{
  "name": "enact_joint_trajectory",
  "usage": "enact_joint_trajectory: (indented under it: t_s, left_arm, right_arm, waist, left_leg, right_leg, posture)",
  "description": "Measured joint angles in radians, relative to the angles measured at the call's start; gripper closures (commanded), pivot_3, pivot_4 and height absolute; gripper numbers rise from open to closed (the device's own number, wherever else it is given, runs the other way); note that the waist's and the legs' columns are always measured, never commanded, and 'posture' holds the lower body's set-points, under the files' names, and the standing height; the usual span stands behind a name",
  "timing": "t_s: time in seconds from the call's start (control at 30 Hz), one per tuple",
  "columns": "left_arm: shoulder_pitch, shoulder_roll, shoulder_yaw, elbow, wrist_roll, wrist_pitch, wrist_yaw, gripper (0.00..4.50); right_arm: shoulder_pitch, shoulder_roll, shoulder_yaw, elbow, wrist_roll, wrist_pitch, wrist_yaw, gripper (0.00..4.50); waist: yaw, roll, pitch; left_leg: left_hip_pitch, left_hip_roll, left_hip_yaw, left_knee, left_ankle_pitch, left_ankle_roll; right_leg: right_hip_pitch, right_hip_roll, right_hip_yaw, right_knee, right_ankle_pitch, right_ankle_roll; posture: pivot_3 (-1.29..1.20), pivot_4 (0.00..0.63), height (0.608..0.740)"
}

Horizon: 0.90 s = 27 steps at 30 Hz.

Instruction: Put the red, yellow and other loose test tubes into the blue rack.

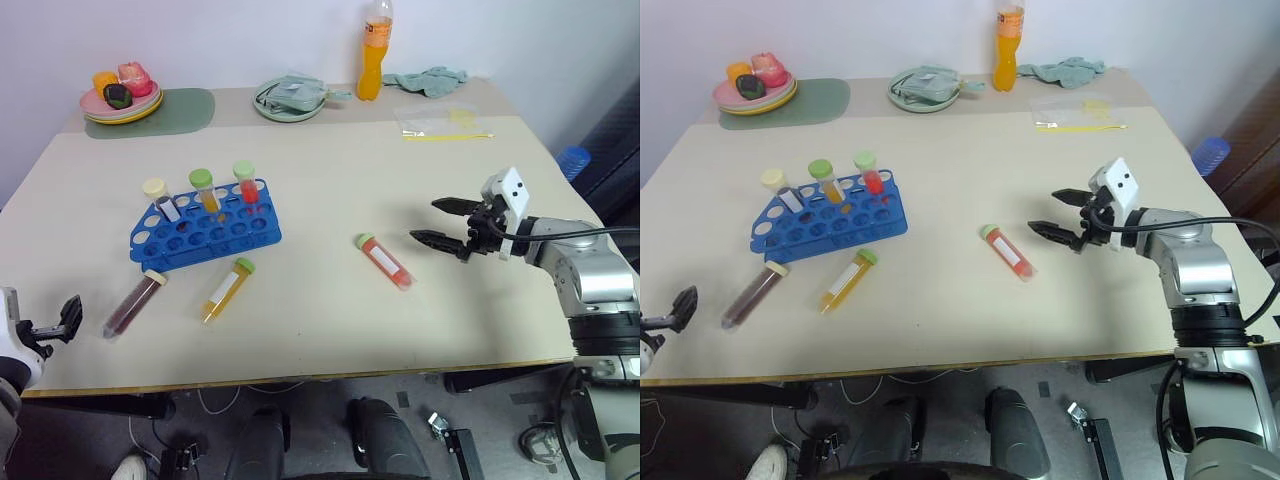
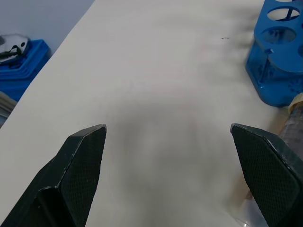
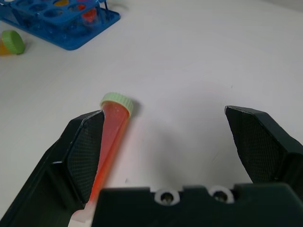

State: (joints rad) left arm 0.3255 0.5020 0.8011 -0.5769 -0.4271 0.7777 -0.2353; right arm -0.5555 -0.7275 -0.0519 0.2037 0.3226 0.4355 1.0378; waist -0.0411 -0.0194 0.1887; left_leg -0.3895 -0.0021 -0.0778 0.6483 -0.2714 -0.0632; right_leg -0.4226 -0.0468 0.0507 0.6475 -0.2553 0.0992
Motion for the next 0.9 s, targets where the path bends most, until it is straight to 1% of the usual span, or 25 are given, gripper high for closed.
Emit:
enact_joint_trajectory:
  t_s: [0.23, 0.4, 0.47, 0.6, 0.67, 0.77, 0.9]
  left_arm:
    - [-0.009, -0.016, 0.000, -0.009, 0.000, 0.000, 0.006, 0.17]
    - [-0.029, -0.023, -0.004, -0.020, -0.002, -0.010, 0.002, 0.17]
    - [-0.044, -0.028, -0.022, -0.038, -0.023, -0.022, -0.012, 0.17]
    - [-0.094, -0.031, -0.154, -0.093, -0.079, -0.042, -0.086, 0.17]
    - [-0.136, -0.026, -0.251, -0.093, -0.096, -0.061, -0.138, 0.17]
    - [-0.184, 0.005, -0.366, -0.076, -0.100, -0.081, -0.194, 0.17]
    - [-0.266, 0.010, -0.509, -0.028, -0.094, -0.109, -0.250, 0.17]
  right_arm:
    - [-0.011, 0.001, 0.037, 0.000, -0.036, 0.006, -0.015, 0.00]
    - [-0.071, 0.003, 0.039, 0.001, -0.048, 0.041, -0.059, 0.00]
    - [-0.092, 0.002, 0.046, -0.002, -0.057, 0.072, -0.067, 0.00]
    - [-0.133, -0.006, 0.105, -0.087, -0.055, 0.223, -0.064, 0.00]
    - [-0.175, -0.016, 0.152, -0.160, -0.055, 0.348, -0.072, 0.00]
    - [-0.233, -0.037, 0.210, -0.234, -0.064, 0.552, -0.112, 0.00]
    - [-0.295, -0.042, 0.298, -0.313, -0.062, 0.789, -0.154, 0.00]
  waist:
    - [0.000, 0.000, 0.000]
    - [0.000, 0.000, 0.000]
    - [0.001, 0.000, 0.000]
    - [0.006, 0.001, 0.000]
    - [0.005, 0.001, 0.000]
    - [0.004, 0.001, 0.000]
    - [0.004, 0.001, 0.000]
  left_leg:
    - [0.000, 0.000, 0.000, 0.000, 0.000, 0.000]
    - [0.000, 0.000, 0.000, 0.000, 0.000, 0.000]
    - [0.000, 0.000, 0.000, 0.000, 0.000, 0.000]
    - [0.000, -0.001, 0.000, 0.000, 0.000, 0.000]
    - [0.000, -0.001, 0.000, 0.000, 0.000, 0.000]
    - [0.000, -0.001, 0.000, 0.000, 0.000, 0.000]
    - [-0.001, -0.001, 0.000, 0.000, 0.000, 0.000]
  right_leg:
    - [0.000, 0.000, 0.000, 0.000, 0.000, 0.000]
    - [0.000, 0.000, 0.000, 0.000, 0.000, 0.000]
    - [0.000, 0.000, 0.000, 0.000, 0.000, 0.000]
    - [0.000, -0.001, 0.000, 0.000, 0.000, 0.000]
    - [0.000, 0.000, 0.000, 0.000, 0.000, 0.000]
    - [0.000, 0.000, 0.000, 0.000, 0.000, 0.000]
    - [-0.001, 0.000, 0.000, 0.000, 0.000, 0.000]
  posture:
    - [0.00, 0.150, 0.740]
    - [0.00, 0.150, 0.740]
    - [0.00, 0.150, 0.740]
    - [0.00, 0.150, 0.740]
    - [0.00, 0.150, 0.740]
    - [0.00, 0.150, 0.740]
    - [0.00, 0.150, 0.740]
